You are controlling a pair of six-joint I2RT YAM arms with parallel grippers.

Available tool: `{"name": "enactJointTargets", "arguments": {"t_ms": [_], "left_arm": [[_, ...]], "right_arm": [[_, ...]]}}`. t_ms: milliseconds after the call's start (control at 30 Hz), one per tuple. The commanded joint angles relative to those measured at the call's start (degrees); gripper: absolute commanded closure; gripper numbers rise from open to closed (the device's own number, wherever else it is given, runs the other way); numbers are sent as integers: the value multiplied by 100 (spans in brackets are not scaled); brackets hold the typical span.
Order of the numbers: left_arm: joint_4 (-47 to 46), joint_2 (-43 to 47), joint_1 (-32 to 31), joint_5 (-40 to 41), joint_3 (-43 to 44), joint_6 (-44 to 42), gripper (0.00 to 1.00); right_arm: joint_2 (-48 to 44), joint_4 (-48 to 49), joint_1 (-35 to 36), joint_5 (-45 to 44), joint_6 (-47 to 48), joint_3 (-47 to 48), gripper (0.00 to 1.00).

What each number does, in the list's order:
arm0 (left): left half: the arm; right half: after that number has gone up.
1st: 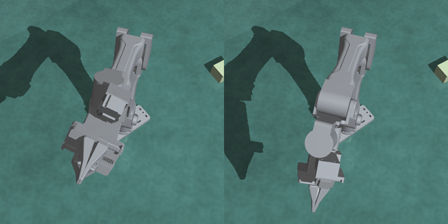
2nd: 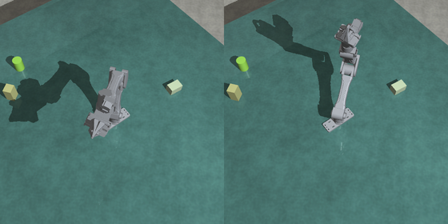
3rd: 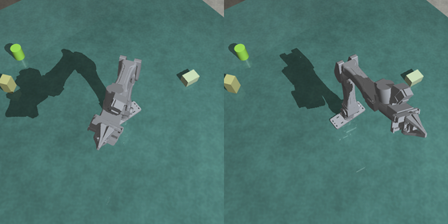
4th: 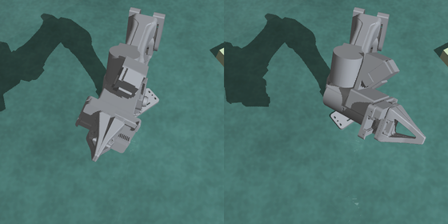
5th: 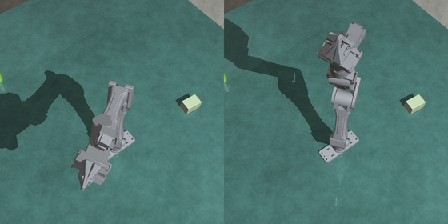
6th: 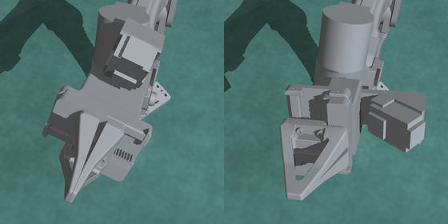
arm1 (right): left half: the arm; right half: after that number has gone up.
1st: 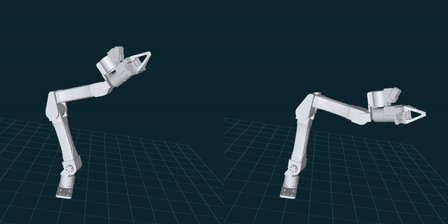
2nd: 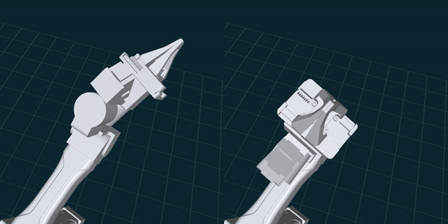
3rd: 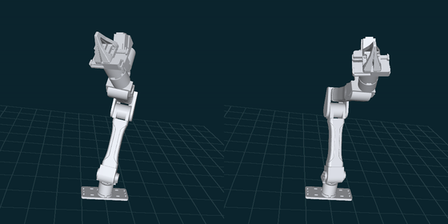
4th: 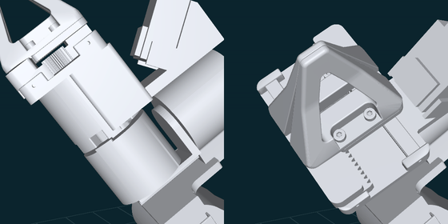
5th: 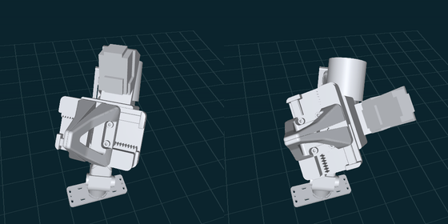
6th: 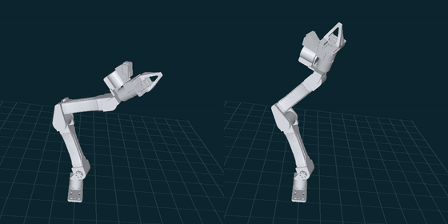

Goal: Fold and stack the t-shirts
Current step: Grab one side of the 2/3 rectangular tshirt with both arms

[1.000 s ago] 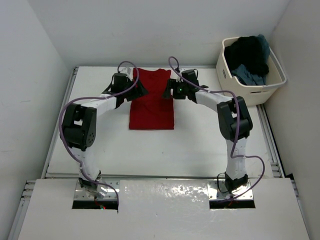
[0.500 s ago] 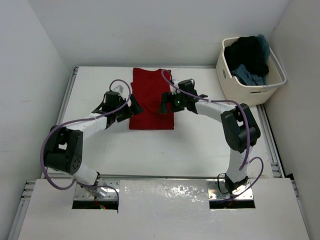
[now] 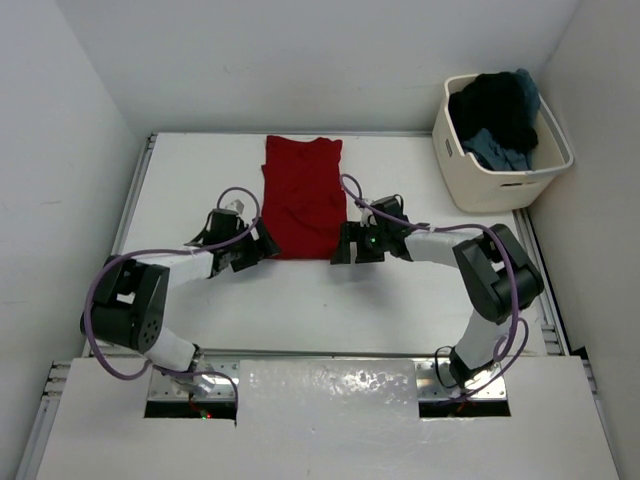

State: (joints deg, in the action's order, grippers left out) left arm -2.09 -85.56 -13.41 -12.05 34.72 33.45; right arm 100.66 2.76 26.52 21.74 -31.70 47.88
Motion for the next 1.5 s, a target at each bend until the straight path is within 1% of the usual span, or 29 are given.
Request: {"name": "enactJointTargets", "arguments": {"t_ms": [0, 67, 167, 233, 267, 300, 333, 367, 400, 433, 467, 500, 533, 600, 633, 667, 733, 833, 867, 900, 967, 1033, 1100, 1133, 1167, 1200, 1267, 1333, 1467], "left_arm": [[-432, -233, 49, -34, -62, 65, 26], [-626, -400, 49, -86, -79, 91, 35], [-643, -628, 49, -130, -18, 109, 47], [-740, -690, 49, -148, -35, 126, 52], [-775, -716, 49, -148, -27, 135, 57], [-767, -751, 49, -148, 43, 127, 61], [-758, -813, 49, -157, 78, 109, 67], [-767, -831, 49, -148, 96, 118, 69], [-776, -866, 49, -148, 96, 126, 70], [-784, -875, 49, -131, 88, 153, 74], [-819, -892, 49, -139, 70, 162, 84], [-837, -927, 49, -148, 70, 162, 89], [-846, -954, 49, -148, 70, 179, 100], [-907, -1006, 40, -157, 61, 144, 100], [-934, -1007, 49, -192, 53, 118, 100], [-1003, -998, 49, -209, 26, 109, 100], [-1048, -875, 40, -323, -44, 135, 100], [-961, -463, 40, -420, -272, 144, 100], [-751, -314, 31, -421, -403, 144, 100], [-662, 27, 14, -421, -500, 135, 100], [-372, 389, -21, -456, -737, 170, 100], [-170, 916, -126, -491, -852, 240, 100], [199, 1400, -241, -543, -905, 328, 100], [565, 1550, -267, -587, -906, 372, 100], [639, 1716, -337, -666, -888, 416, 100], [761, 2040, -381, -701, -871, 504, 100], [1131, 2488, -434, -711, -695, 531, 100], [1395, 2789, -452, -483, -389, 461, 100], [1238, 2739, -443, -228, 139, 355, 100]], "right_arm": [[128, 654, 37, -11, -362, -15, 18], [226, 796, 37, -20, -468, 37, 22], [366, 804, 37, -46, -538, 81, 33], [419, 927, 37, -108, -617, 38, 35], [437, 971, 37, -169, -670, -15, 35], [472, 1067, 37, -248, -688, -50, 40], [489, 1129, 37, -353, -705, -111, 43], [516, 1191, 37, -407, -827, -147, 47], [542, 1330, 37, -468, -881, -182, 57], [603, 1358, 37, -486, -925, -191, 59], [630, 1358, 28, -538, -969, -191, 63], [656, 1350, 37, -539, -995, -182, 68], [665, 1358, 46, -548, -1004, -208, 72], [648, 1507, 37, -662, -1039, -270, 79], [630, 1569, 37, -714, -1048, -348, 92], [604, 1613, 37, -749, -1022, -367, 100], [560, 1701, 37, -636, -900, -402, 100], [218, 1605, 46, -416, -418, -577, 100], [86, 1517, 46, -372, -311, -639, 100], [-202, 1316, 55, -337, -214, -709, 100], [-546, 1236, 81, -188, -21, -1034, 100], [-1082, 1017, 195, -144, 163, -1306, 100], [-1564, 691, 291, -152, 226, -1421, 100], [-1724, 621, 362, -83, 235, -1526, 100], [-1873, 411, 388, -47, 235, -1553, 100], [-2197, 383, 423, -47, 226, -1597, 100], [-2489, 199, 459, -90, 252, -1624, 100], [-2779, -125, 459, -361, 401, -1396, 100], [-2886, -259, 363, -854, 621, -887, 100]]}}
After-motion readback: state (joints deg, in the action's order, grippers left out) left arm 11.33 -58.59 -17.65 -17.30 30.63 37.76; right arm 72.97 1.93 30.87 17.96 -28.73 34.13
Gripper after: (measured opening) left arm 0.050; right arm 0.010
